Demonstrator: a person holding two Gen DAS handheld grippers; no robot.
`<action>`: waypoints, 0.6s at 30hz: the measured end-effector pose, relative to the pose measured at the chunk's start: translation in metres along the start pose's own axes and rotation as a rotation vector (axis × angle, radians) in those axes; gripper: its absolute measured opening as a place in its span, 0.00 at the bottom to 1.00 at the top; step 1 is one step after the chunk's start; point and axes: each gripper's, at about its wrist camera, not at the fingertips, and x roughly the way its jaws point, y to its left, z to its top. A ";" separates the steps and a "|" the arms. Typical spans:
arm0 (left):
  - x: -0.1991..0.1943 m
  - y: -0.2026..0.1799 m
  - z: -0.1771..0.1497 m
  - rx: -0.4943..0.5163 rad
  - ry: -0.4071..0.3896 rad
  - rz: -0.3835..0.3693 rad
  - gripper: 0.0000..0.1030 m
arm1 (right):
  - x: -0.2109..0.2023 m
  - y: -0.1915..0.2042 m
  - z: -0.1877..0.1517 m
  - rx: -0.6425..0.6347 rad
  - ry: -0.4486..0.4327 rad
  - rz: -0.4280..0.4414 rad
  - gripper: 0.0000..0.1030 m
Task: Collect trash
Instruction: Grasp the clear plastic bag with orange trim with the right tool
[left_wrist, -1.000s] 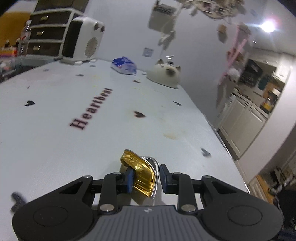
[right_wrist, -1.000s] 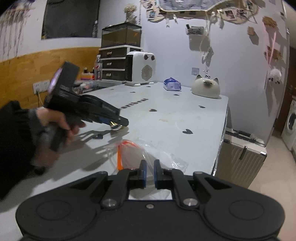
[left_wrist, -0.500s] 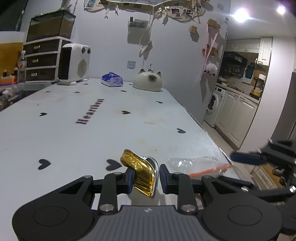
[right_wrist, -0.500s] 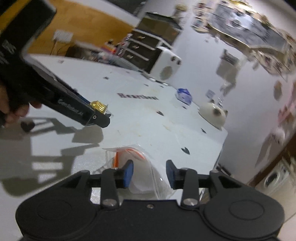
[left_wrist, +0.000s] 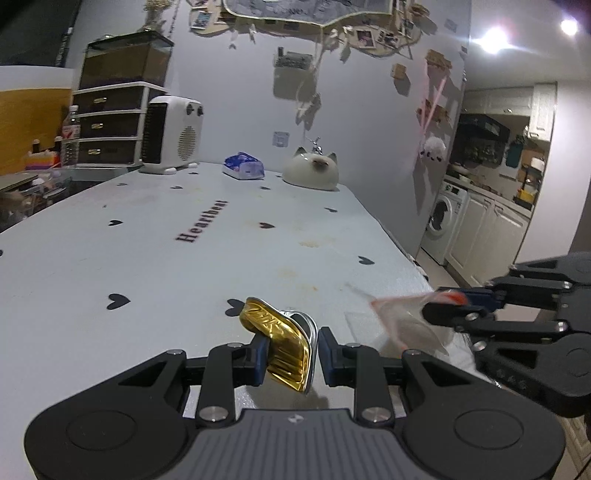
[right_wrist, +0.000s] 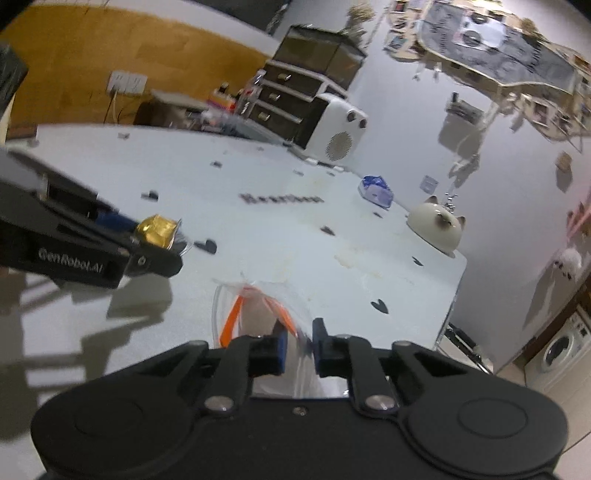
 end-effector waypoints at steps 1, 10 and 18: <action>-0.003 -0.001 0.000 -0.007 -0.006 0.001 0.28 | -0.006 -0.003 0.000 0.022 -0.010 -0.003 0.10; -0.040 -0.024 0.004 0.000 -0.073 0.006 0.28 | -0.052 -0.033 -0.009 0.286 -0.065 0.025 0.07; -0.067 -0.053 -0.002 0.032 -0.107 -0.008 0.28 | -0.083 -0.052 -0.031 0.481 -0.069 0.039 0.07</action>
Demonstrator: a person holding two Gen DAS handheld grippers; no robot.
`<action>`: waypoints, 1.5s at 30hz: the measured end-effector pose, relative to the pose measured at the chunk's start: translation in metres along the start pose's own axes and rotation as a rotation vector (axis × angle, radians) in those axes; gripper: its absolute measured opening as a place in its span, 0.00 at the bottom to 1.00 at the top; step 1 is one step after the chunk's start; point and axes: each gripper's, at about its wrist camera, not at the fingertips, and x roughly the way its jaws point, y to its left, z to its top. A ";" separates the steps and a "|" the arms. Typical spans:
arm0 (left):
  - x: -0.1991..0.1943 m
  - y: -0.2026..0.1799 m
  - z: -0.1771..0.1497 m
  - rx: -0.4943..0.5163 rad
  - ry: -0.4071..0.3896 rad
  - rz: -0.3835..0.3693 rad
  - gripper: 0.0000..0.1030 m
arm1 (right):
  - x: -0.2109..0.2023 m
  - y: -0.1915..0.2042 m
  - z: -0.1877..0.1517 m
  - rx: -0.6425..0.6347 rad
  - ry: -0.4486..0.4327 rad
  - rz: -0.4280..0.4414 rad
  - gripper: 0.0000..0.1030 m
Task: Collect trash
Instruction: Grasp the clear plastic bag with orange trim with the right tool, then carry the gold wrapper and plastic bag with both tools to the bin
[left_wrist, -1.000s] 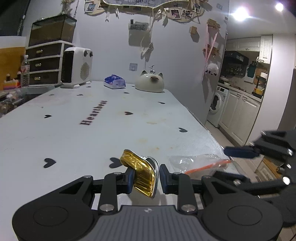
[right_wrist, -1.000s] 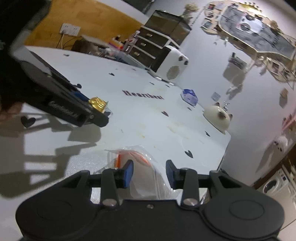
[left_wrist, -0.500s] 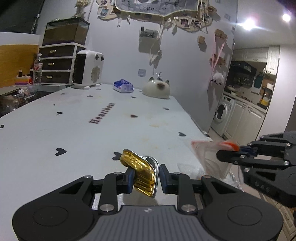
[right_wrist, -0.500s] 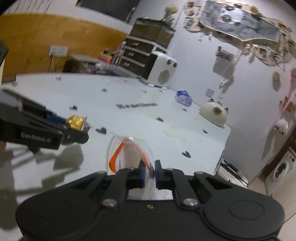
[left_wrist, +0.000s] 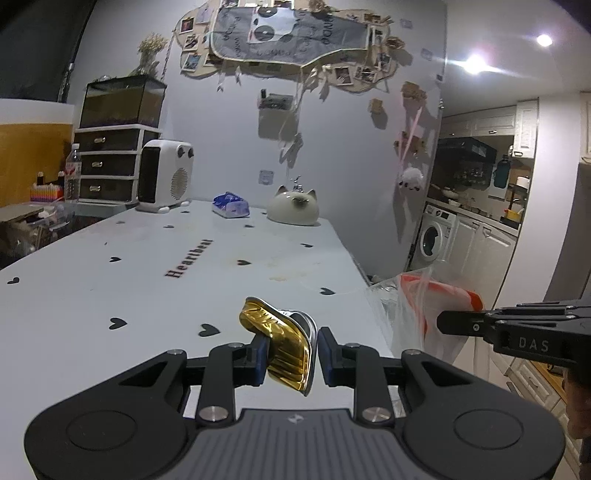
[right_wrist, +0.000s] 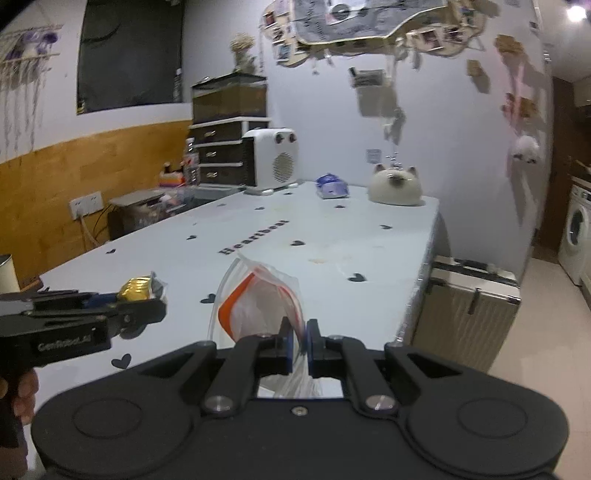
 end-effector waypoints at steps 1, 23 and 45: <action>-0.002 -0.004 -0.001 0.002 -0.002 -0.002 0.28 | -0.005 -0.002 -0.002 0.012 -0.004 -0.003 0.07; -0.022 -0.118 -0.021 0.063 0.002 -0.135 0.27 | -0.111 -0.080 -0.058 0.157 -0.064 -0.168 0.07; 0.077 -0.271 -0.117 0.066 0.298 -0.291 0.26 | -0.126 -0.197 -0.168 0.354 0.061 -0.317 0.07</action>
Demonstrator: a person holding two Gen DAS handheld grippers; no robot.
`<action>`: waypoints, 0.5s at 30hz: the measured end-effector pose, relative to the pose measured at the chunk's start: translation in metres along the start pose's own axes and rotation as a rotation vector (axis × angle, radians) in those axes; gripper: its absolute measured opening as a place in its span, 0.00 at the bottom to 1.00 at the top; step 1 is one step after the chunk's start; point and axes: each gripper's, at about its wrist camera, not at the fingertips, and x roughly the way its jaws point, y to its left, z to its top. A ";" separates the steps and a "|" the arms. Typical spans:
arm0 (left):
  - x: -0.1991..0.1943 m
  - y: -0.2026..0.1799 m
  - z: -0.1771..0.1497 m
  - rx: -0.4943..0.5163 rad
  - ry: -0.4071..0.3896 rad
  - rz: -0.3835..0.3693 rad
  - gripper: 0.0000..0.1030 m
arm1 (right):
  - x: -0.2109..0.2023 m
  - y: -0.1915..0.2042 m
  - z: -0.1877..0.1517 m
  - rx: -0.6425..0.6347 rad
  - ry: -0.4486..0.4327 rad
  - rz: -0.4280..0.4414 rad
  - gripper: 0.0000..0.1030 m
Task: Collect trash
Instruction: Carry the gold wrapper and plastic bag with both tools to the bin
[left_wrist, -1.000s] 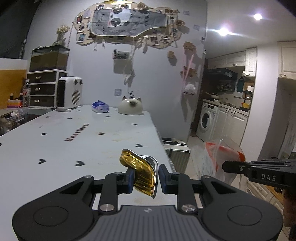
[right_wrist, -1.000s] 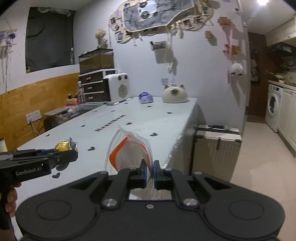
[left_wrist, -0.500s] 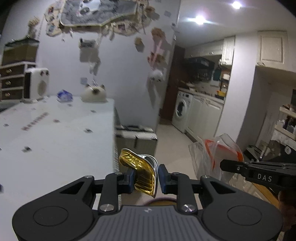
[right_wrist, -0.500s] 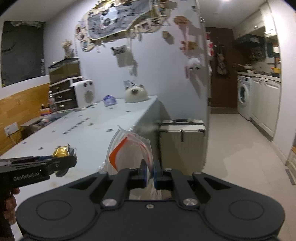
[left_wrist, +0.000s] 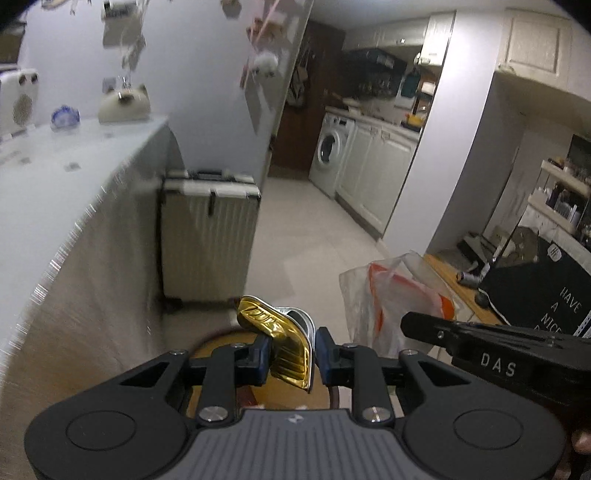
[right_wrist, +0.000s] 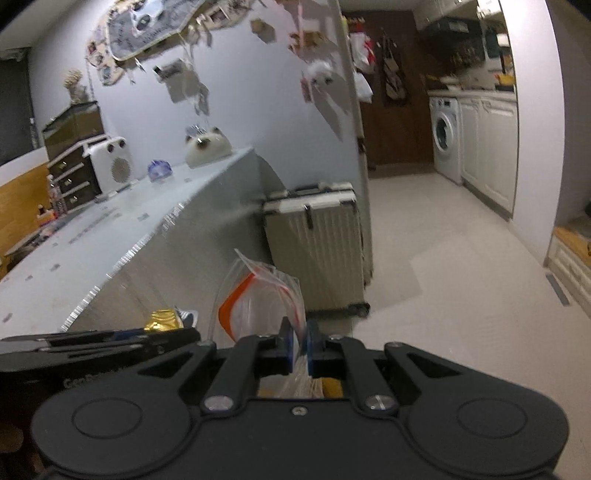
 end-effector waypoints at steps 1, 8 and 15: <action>0.008 0.000 -0.003 -0.007 0.013 -0.002 0.26 | 0.005 -0.004 -0.004 0.004 0.012 -0.006 0.07; 0.064 0.012 -0.026 -0.066 0.110 -0.009 0.25 | 0.046 -0.026 -0.035 0.062 0.099 -0.027 0.07; 0.119 0.042 -0.041 -0.119 0.204 0.004 0.25 | 0.087 -0.038 -0.059 0.097 0.181 -0.038 0.07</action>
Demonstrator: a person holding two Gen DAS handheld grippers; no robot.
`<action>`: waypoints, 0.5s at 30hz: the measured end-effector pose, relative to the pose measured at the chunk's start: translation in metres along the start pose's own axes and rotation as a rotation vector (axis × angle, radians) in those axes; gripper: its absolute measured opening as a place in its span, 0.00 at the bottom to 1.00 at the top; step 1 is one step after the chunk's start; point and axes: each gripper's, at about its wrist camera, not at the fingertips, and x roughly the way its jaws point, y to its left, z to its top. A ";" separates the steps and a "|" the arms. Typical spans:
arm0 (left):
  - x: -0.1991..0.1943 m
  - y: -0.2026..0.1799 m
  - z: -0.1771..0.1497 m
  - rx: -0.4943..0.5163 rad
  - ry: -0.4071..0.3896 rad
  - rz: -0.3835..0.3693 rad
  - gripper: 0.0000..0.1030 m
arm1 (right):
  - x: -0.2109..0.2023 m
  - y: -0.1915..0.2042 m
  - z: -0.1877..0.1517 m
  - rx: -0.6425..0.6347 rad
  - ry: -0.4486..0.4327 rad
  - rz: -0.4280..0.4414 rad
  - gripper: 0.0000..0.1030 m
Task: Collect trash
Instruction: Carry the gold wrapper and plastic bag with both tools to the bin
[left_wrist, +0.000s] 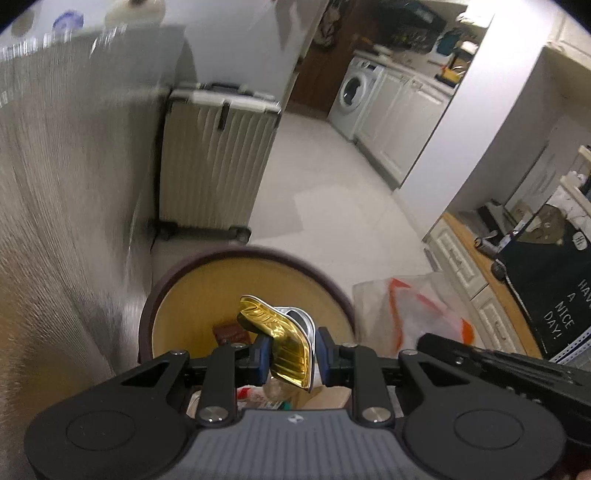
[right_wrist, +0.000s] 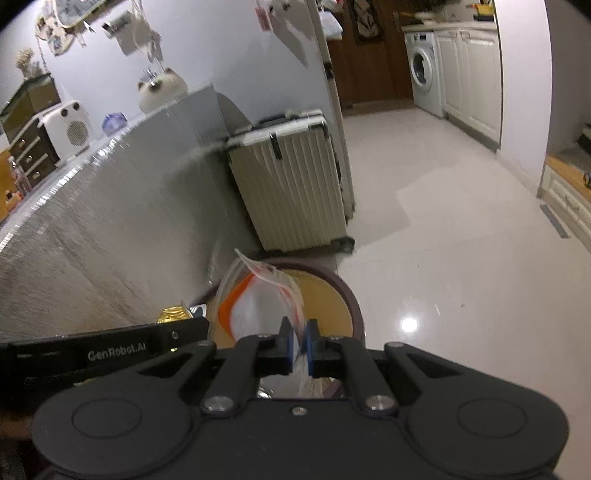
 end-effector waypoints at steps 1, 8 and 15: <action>0.008 0.005 0.001 -0.010 0.014 0.001 0.25 | 0.006 -0.001 -0.001 0.002 0.012 0.000 0.07; 0.047 0.033 -0.008 -0.062 0.111 -0.004 0.25 | 0.043 0.006 0.002 -0.004 0.074 0.034 0.07; 0.063 0.049 -0.018 -0.068 0.161 0.001 0.25 | 0.083 0.007 -0.004 0.033 0.237 0.088 0.07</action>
